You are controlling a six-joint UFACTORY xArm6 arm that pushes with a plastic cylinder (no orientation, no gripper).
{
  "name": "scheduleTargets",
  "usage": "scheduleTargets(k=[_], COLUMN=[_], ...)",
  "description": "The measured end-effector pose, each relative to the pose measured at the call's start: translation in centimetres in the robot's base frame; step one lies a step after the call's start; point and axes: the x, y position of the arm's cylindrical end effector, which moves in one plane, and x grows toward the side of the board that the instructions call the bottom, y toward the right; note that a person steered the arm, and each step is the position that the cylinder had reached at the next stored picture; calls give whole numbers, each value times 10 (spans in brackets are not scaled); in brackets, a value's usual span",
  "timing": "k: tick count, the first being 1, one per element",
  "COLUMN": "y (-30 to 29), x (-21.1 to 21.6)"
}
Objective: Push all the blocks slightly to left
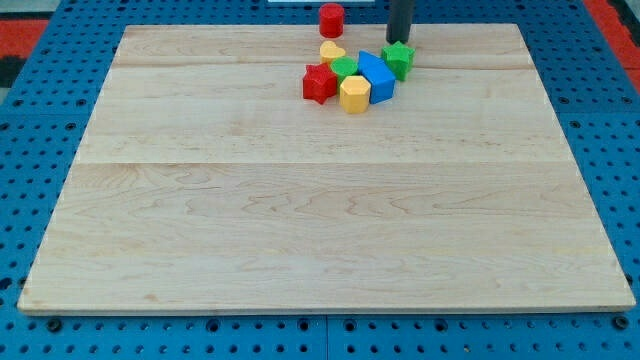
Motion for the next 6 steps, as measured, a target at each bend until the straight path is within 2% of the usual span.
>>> scheduleTargets(k=[1,2,3,4,5,6], y=[-1,24,43,13,14,44], x=[10,6,31,52,55,57])
